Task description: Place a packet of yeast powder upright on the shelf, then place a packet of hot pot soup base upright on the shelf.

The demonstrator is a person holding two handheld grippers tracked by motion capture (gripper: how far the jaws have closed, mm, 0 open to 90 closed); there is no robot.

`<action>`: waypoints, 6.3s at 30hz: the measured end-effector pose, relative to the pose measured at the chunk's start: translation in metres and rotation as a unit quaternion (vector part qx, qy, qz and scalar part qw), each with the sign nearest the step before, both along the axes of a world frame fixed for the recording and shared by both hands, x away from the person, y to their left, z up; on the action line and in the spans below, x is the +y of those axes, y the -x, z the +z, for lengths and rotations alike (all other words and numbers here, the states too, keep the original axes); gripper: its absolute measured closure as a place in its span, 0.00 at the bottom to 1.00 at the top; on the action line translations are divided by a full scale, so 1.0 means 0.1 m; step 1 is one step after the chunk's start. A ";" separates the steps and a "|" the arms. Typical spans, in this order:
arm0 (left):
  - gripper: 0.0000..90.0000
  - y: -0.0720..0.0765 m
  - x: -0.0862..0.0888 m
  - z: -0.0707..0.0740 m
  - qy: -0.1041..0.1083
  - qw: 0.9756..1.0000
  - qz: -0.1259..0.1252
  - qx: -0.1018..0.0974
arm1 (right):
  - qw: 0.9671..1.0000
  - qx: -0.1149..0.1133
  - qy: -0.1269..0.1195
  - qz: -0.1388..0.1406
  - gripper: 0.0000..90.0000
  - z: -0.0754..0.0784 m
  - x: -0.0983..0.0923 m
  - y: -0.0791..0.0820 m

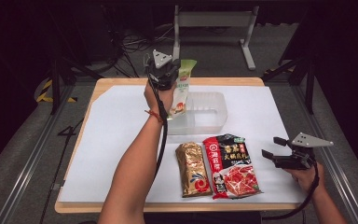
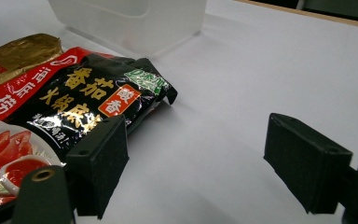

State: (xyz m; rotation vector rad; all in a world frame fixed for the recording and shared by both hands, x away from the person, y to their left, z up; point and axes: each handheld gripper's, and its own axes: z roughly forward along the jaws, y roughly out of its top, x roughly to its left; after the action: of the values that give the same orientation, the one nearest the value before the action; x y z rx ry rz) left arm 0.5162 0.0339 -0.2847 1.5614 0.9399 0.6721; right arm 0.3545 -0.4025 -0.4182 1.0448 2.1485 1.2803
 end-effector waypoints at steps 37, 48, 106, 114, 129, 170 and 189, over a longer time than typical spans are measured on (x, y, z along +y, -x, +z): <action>0.80 0.67 0.54 -0.56 -0.052 0.987 -0.147 -0.029 | 1.000 0.013 0.011 0.007 0.24 -0.04 0.07 -0.01; 0.64 0.89 0.68 -0.55 -0.086 0.980 -0.175 -0.048 | 1.000 0.014 0.002 0.008 0.24 -0.04 0.07 -0.01; 0.23 0.92 0.14 -1.59 -0.145 0.925 -0.301 0.179 | 0.999 0.004 0.019 0.048 0.33 -0.05 0.21 0.02; 0.22 0.85 0.07 -1.66 -0.117 0.905 -0.340 0.227 | 0.999 0.006 0.024 0.044 0.28 -0.06 0.20 0.00; 0.86 0.91 0.16 -1.59 -0.110 0.912 -0.333 0.212 | 0.998 -0.015 0.019 0.055 0.26 -0.02 0.22 0.04; 0.98 1.34 0.86 -0.83 0.059 0.952 -0.295 0.056 | 0.999 -0.019 0.025 0.041 0.22 -0.01 0.18 0.00; 0.98 1.42 0.78 -0.65 0.079 0.954 -0.289 0.025 | 0.998 -0.023 0.026 0.044 0.22 -0.02 0.19 0.02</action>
State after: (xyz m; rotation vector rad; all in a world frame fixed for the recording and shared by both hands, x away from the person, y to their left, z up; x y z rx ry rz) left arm 0.3743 0.1115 -0.3494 1.6074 0.5105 0.1378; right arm 0.3523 -0.3830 -0.4206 0.8988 2.2027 1.2680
